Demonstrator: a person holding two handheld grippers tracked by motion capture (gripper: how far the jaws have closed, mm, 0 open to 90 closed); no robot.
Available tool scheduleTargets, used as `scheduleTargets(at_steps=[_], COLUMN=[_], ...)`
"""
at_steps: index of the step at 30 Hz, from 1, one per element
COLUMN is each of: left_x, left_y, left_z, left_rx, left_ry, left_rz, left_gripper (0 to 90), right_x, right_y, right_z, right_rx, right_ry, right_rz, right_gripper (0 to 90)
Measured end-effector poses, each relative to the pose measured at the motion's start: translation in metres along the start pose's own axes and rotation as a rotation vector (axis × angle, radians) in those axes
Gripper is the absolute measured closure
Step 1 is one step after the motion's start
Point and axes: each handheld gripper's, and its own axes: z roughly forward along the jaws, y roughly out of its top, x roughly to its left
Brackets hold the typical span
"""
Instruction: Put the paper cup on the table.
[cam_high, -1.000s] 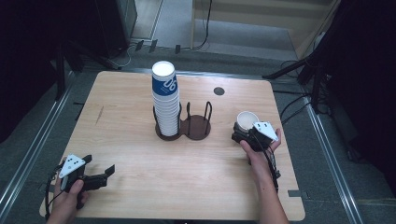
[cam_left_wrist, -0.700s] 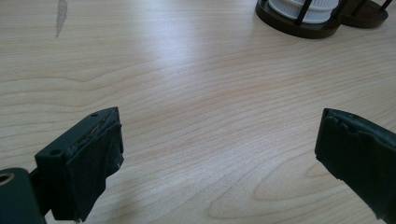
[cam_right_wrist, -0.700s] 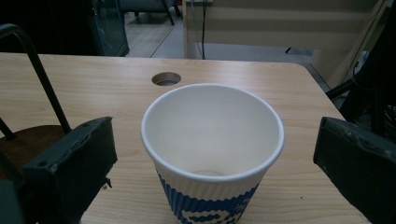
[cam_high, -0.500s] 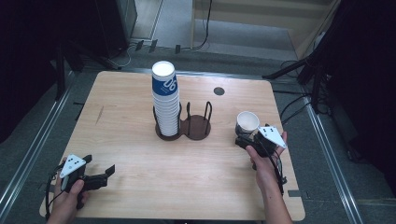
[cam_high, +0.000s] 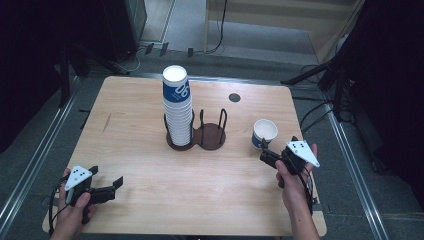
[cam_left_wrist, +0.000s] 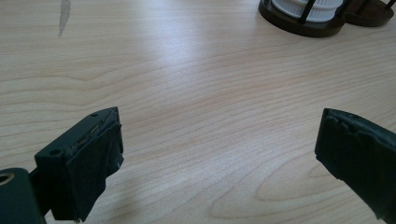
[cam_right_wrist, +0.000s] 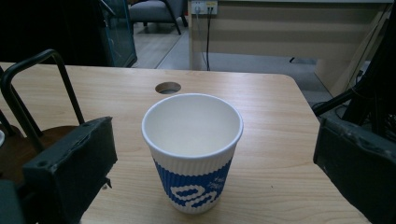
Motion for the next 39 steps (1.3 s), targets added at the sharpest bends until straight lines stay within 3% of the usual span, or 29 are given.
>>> scheduleTargets(at_steps=[20, 39], left_x=[0.0, 0.0], left_y=[0.0, 0.0], left_z=[0.0, 0.0], left_rx=[0.003, 0.005], left_ry=[0.008, 0.012], left_rz=[0.0, -0.002], left_gripper=[1.7, 1.7], right_x=[-0.028, -0.056], right_y=[-0.014, -0.045], right_z=[-0.032, -0.059], right_rx=[0.014, 0.052], right_ry=[-0.013, -0.023], right_rz=[0.019, 0.037], right_gripper=[0.0, 0.0])
